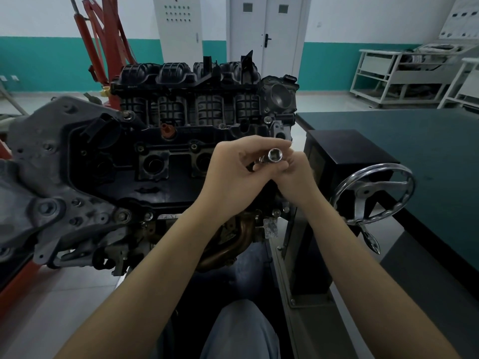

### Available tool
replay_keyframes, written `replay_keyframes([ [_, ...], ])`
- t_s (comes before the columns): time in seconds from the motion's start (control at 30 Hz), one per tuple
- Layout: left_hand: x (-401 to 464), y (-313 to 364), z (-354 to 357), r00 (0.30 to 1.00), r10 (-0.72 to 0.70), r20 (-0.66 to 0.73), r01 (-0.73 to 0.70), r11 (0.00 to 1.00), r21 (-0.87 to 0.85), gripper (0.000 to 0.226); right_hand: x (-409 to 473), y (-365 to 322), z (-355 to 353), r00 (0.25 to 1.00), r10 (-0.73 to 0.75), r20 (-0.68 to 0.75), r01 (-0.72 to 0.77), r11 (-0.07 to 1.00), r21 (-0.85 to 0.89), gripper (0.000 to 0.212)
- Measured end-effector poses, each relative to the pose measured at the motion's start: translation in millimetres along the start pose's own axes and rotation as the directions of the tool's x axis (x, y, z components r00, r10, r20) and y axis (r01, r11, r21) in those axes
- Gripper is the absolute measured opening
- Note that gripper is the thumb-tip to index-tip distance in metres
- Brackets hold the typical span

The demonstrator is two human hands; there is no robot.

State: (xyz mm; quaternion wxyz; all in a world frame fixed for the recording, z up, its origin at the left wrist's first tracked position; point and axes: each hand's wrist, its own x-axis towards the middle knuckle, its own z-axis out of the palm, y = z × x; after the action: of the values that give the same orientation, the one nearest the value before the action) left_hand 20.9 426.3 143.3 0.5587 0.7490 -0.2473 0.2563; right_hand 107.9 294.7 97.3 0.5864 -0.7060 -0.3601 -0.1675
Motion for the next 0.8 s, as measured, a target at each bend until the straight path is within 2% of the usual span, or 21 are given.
replay_keyframes([
  [0.07,0.7,0.5,-1.1,1.0,0.017,-0.003,-0.017,1.0,0.022,0.034,1.6,1.3,0.1,0.999,0.009,-0.033,-0.009,1.0,0.0,0.029],
  [0.17,-0.6,0.2,-0.3,0.993,0.045,-0.111,-0.032,0.993,0.117,0.029,2.2,2.3,0.8,0.998,-0.002,-0.059,0.002,1.0,0.003,0.023],
  [0.23,-1.0,0.8,0.5,0.99,0.032,-0.137,-0.018,0.995,0.098,0.03,1.0,2.8,1.0,0.999,-0.023,-0.045,0.023,1.0,0.002,0.024],
  [0.33,-0.8,2.4,-0.4,0.999,-0.007,-0.047,0.006,1.0,-0.023,0.039,-0.4,2.0,0.6,1.0,-0.006,0.006,0.006,1.0,-0.016,0.028],
  [0.4,-1.1,2.7,-1.4,1.0,0.0,0.007,0.0,0.999,-0.047,0.04,0.3,1.9,0.7,1.0,0.011,-0.021,-0.011,1.0,-0.021,0.029],
  [0.47,-1.1,2.4,-0.8,1.0,0.019,-0.019,-0.019,0.999,0.032,0.037,1.4,1.8,0.3,0.998,0.01,-0.06,-0.011,1.0,-0.007,0.028],
  [0.53,-1.5,2.8,0.6,0.992,0.092,-0.087,-0.074,0.978,0.193,0.032,2.0,1.4,0.6,0.998,0.009,-0.066,-0.009,1.0,0.003,0.025],
  [0.6,-1.4,3.0,2.4,0.983,0.13,-0.126,-0.096,0.964,0.248,0.027,1.3,1.8,-0.1,0.998,-0.014,-0.055,0.013,1.0,-0.014,0.024],
  [0.7,0.3,3.6,-0.9,0.997,0.015,-0.073,-0.009,0.996,0.085,0.029,-0.5,0.2,0.4,1.0,-0.012,0.006,0.012,1.0,-0.025,0.027],
  [0.8,0.4,3.7,-4.7,0.999,0.011,0.048,-0.013,1.0,0.027,0.034,0.4,0.8,0.3,0.999,0.005,-0.043,-0.005,1.0,-0.008,0.03],
])
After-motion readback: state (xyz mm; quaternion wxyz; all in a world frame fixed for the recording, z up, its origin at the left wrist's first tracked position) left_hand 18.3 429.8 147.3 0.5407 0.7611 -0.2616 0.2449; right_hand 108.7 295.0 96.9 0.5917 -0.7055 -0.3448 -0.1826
